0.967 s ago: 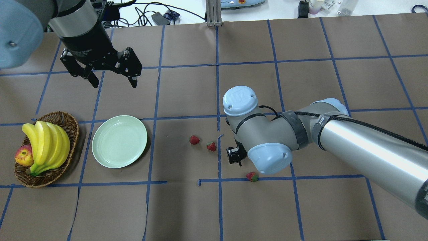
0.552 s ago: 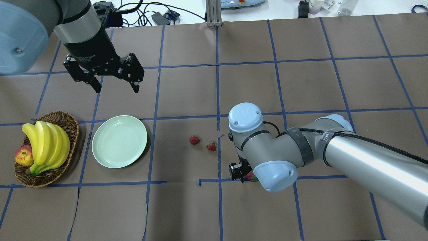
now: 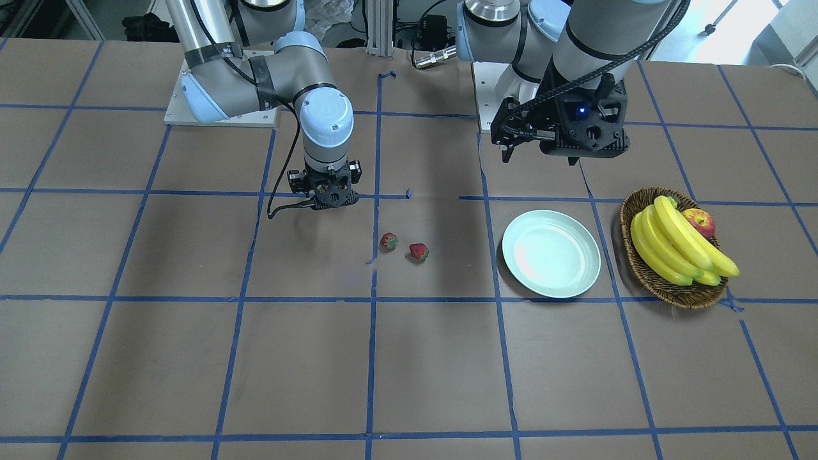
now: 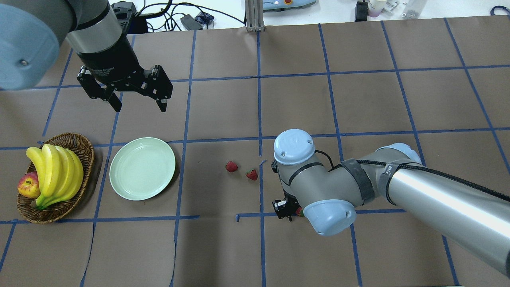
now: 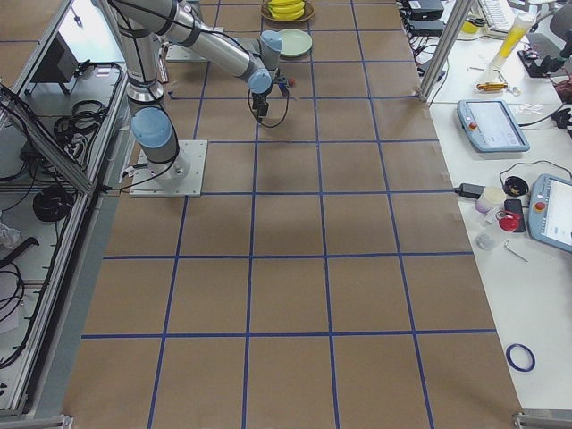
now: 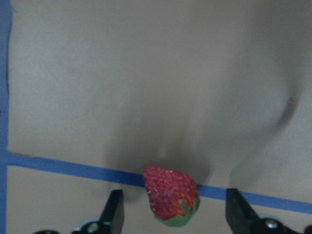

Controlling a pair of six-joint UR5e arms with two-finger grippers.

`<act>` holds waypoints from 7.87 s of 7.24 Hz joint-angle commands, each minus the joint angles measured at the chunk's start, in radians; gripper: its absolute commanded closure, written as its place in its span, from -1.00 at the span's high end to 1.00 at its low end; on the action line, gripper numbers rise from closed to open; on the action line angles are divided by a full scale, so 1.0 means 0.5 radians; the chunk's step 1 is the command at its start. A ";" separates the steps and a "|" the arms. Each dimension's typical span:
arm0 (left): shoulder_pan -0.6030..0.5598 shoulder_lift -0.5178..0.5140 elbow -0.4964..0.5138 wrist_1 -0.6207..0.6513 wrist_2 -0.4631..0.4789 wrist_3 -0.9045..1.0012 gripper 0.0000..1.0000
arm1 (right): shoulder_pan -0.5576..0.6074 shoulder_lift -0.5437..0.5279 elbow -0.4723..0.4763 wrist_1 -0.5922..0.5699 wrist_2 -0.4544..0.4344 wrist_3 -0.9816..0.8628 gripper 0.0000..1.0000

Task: Collect all strawberries into plate

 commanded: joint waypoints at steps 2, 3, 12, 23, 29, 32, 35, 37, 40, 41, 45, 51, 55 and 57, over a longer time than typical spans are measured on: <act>0.000 -0.001 0.000 0.001 0.000 -0.001 1.00 | -0.002 0.003 -0.014 -0.049 0.001 0.006 -1.00; 0.000 -0.001 0.000 -0.002 0.000 0.002 1.00 | -0.002 -0.003 -0.044 -0.058 -0.002 0.006 -1.00; 0.000 0.006 0.006 -0.002 0.000 0.002 1.00 | 0.437 0.460 -0.775 -0.313 0.323 1.031 -1.00; 0.006 0.012 0.006 -0.002 0.012 0.005 1.00 | -0.539 -0.321 -0.939 0.989 -0.107 -0.612 1.00; 0.006 0.015 -0.034 0.001 0.003 0.002 1.00 | -0.704 -0.343 -1.272 0.972 -0.100 -0.293 1.00; 0.003 0.012 -0.043 0.005 0.000 0.002 1.00 | -0.692 -0.340 -1.302 0.917 0.146 -0.115 1.00; -0.009 -0.074 -0.064 0.071 -0.015 -0.010 1.00 | -0.692 -0.337 -1.305 0.926 0.142 -0.107 1.00; -0.085 -0.166 -0.284 0.331 -0.122 -0.022 1.00 | -0.692 -0.343 -1.296 0.932 0.139 -0.107 1.00; -0.291 -0.328 -0.515 0.638 -0.120 -0.148 0.87 | -0.692 -0.343 -1.287 0.939 0.139 -0.110 1.00; -0.334 -0.408 -0.588 0.813 -0.120 -0.245 0.86 | -0.692 -0.343 -1.281 0.939 0.139 -0.107 1.00; -0.463 -0.611 -0.651 1.259 -0.123 -0.696 0.89 | -0.689 -0.343 -1.275 0.939 0.139 -0.107 1.00; -0.684 -0.672 -0.821 1.524 -0.120 -2.682 0.91 | -0.692 -0.343 -1.284 0.942 0.136 -0.110 1.00; -0.700 -0.734 -0.899 1.845 -0.116 -2.848 0.80 | -0.692 -0.343 -1.278 0.945 0.139 -0.110 1.00; -0.721 -0.743 -0.899 1.845 -0.214 -2.833 0.25 | -0.692 -0.343 -1.275 0.945 0.139 -0.110 1.00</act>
